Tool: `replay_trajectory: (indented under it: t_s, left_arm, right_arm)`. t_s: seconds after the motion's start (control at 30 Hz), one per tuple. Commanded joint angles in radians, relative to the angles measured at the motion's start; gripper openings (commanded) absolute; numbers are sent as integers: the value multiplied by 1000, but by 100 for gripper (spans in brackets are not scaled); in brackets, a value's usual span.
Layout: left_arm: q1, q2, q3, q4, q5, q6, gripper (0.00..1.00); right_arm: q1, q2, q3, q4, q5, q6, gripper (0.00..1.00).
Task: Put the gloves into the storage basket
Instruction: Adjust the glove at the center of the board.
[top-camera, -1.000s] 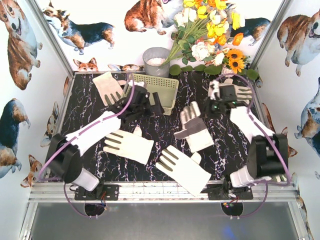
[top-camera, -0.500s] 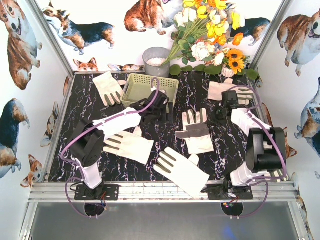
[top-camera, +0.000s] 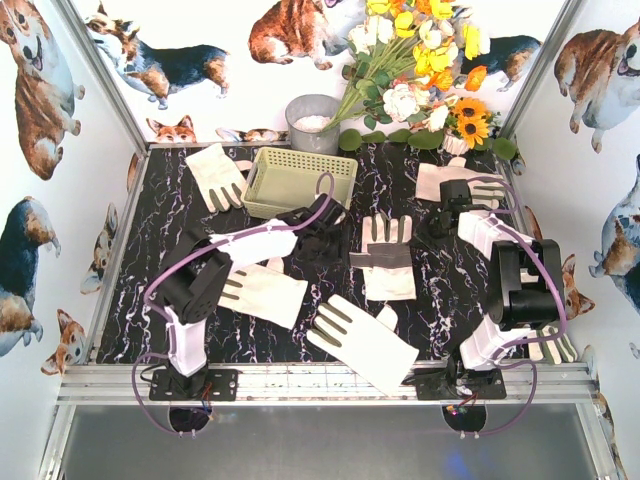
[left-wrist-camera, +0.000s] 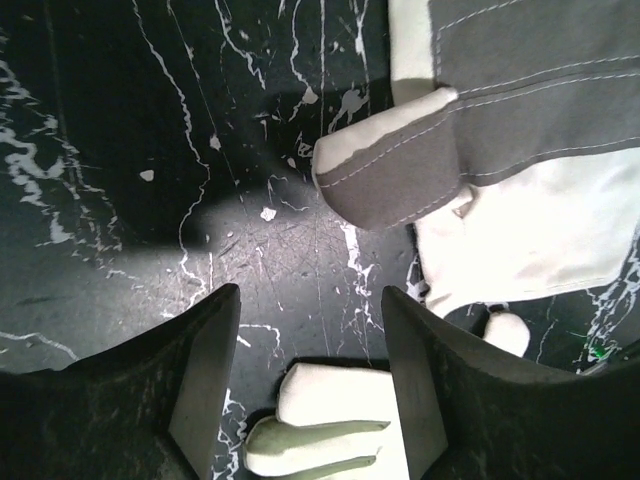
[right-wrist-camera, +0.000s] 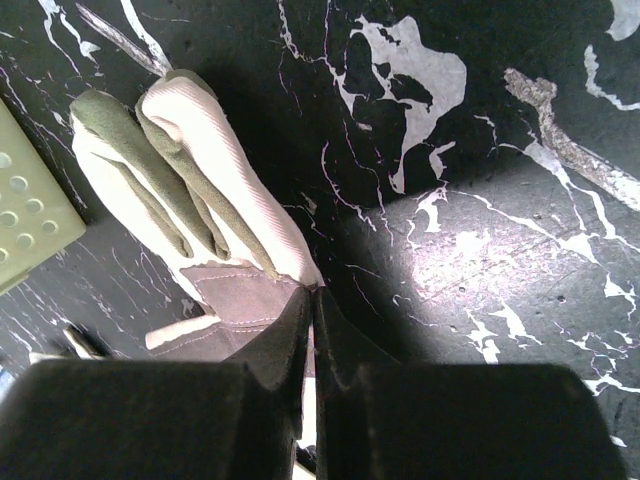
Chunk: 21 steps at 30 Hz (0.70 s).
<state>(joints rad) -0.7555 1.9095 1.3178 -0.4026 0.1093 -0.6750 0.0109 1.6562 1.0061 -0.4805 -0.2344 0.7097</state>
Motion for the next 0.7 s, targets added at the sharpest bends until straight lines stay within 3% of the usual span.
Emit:
replay_trajectory:
  t_s: [0.0,0.4,0.67]
  left_arm:
    - [3,59,40,23,58,23,52]
    - [28,118,75,99,120,23,46]
    - [59,126,53,158,108,-18,30]
  right_arm:
    - [-3,-5,42,45,6,15,0]
    - [-3,4,31,47,-6,17,0]
    - [-2,32,32,60,-19,33,0]
